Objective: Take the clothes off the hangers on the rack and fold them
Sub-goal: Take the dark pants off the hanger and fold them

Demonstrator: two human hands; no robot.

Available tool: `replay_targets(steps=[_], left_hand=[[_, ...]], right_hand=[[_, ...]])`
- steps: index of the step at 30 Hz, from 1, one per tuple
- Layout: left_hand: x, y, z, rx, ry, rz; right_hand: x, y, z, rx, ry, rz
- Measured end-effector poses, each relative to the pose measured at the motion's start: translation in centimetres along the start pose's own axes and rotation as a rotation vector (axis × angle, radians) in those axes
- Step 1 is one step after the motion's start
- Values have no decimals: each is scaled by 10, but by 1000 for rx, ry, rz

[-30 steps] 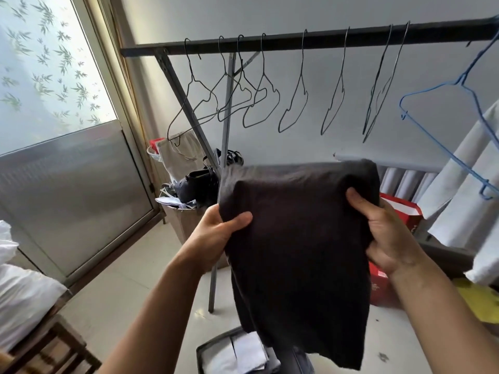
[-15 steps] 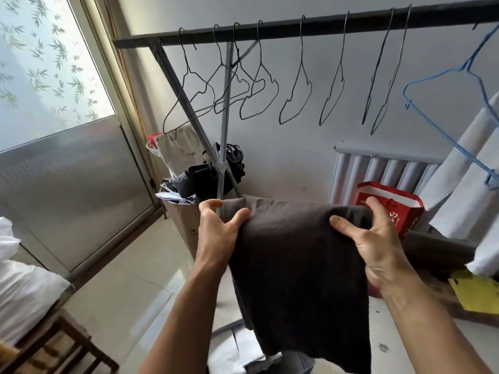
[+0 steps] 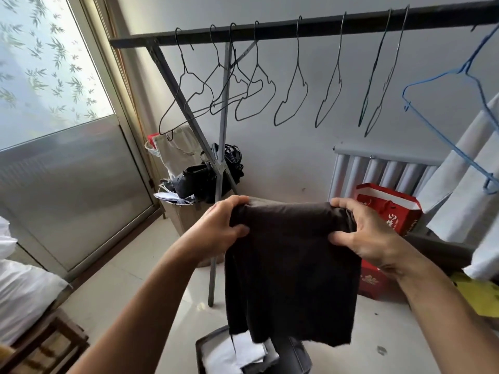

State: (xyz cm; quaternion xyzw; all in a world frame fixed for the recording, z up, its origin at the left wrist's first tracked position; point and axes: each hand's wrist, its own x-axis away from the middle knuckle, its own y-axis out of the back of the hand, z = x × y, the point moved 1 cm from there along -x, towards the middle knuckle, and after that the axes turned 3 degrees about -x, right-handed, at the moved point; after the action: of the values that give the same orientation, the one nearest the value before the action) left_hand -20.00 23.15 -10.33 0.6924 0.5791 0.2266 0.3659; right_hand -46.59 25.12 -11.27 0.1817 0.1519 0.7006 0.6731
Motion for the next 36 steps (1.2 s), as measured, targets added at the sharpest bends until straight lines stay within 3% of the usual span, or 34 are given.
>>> replay_targets(steps=[6,9,12,14,17,21,24,26,28,33,36], left_hand=[[-12,20,7,-331,-110,-99],[-11,28,20,-172,-73,-235],[-1,25,27,583,56,-211],[1,14,30,879,159,-216],[-2,0,32,923,247,-321],[-7,-1,38,841,202,-402],[-10,5,45,859,203,-435],[-14,9,52,876,220,-435],[-16,12,59,871,235,-419],[-18,20,82,979,368,-262],[-15,23,109,1195,517,-7]], right_hand=[[-8,10,8,375,164,-130],[-12,24,8,427,269,-256],[-15,25,5,14,274,-228],[-16,15,6,-337,230,-105],[-23,-4,4,-616,137,-83],[-33,-21,4,-741,107,-153],[-29,-34,-2,-936,-22,129],[-24,-45,-9,-932,-75,297],[-27,-58,-16,-845,-96,350],[-42,-84,-18,-821,-208,141],[-52,-96,-16,-844,-227,40]])
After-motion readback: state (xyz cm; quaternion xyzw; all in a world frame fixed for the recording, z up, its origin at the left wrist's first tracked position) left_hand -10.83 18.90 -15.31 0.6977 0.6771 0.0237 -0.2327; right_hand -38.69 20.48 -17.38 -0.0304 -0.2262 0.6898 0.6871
